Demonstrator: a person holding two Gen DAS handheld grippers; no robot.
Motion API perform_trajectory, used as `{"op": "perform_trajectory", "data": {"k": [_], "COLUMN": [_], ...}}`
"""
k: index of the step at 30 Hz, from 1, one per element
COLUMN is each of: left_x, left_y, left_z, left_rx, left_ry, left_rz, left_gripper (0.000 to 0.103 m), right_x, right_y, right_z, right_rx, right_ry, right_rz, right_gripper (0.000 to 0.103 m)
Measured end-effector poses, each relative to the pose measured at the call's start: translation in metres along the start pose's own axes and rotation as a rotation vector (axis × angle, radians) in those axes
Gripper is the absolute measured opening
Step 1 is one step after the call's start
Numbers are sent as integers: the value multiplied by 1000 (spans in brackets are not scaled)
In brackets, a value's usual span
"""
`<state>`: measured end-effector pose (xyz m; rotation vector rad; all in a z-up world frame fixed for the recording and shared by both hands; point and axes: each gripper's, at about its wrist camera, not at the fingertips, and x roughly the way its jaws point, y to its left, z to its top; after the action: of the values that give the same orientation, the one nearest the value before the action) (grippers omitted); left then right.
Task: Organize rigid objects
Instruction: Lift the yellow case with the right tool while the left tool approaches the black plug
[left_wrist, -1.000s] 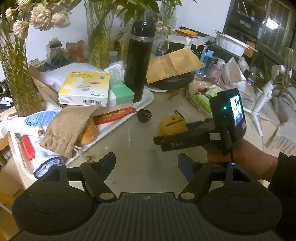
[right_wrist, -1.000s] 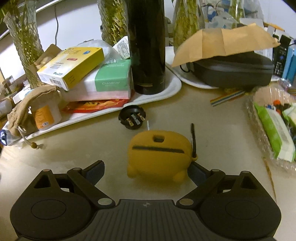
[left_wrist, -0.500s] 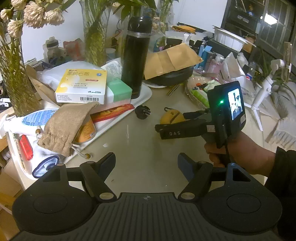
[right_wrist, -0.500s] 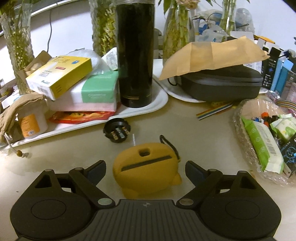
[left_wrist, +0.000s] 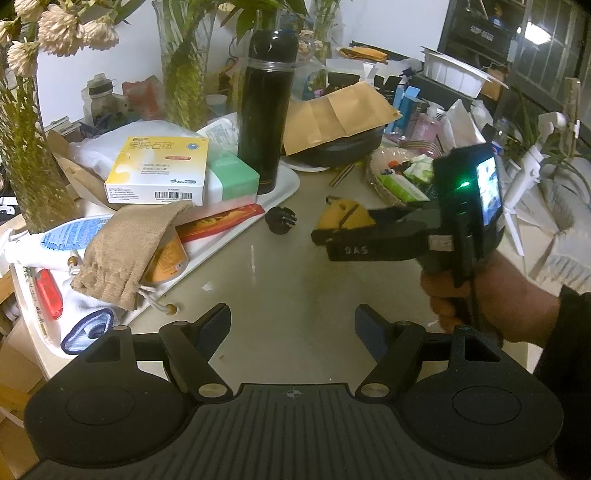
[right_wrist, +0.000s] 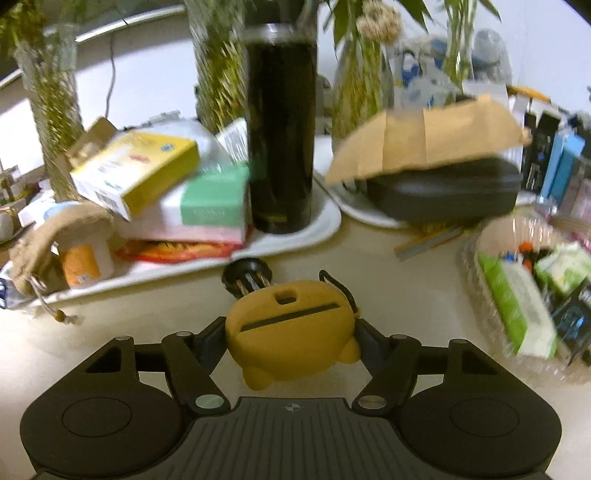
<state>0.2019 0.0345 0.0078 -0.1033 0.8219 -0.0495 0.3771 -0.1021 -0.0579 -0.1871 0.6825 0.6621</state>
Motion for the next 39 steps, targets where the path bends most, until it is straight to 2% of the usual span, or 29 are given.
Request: {"op": "perform_trajectory", "data": {"k": [10, 15, 17, 26, 30, 39], "left_x": [-2, -1, -2, 1, 3, 8], "left_y": [-4, -8, -10, -19, -25, -31], "left_z": [-1, 0, -1, -3, -3, 3], "left_rx": [20, 42, 55, 101, 128, 180], "left_ry": [-19, -28, -37, -62, -67, -95], "left_rz": [11, 16, 21, 25, 51, 31], "left_gripper": [74, 74, 74, 74, 74, 74], "right_x": [-62, -93, -103, -131, -139, -159], "right_y": [12, 25, 27, 27, 23, 3], "right_z": [10, 3, 0, -11, -15, -30], "right_rx": [-106, -236, -248, -191, -138, 16], "right_ry": [-103, -137, -144, -148, -133, -86], "right_rz": [-42, -139, -160, -174, -176, -141], "right_gripper": [74, 74, 74, 74, 74, 74]}}
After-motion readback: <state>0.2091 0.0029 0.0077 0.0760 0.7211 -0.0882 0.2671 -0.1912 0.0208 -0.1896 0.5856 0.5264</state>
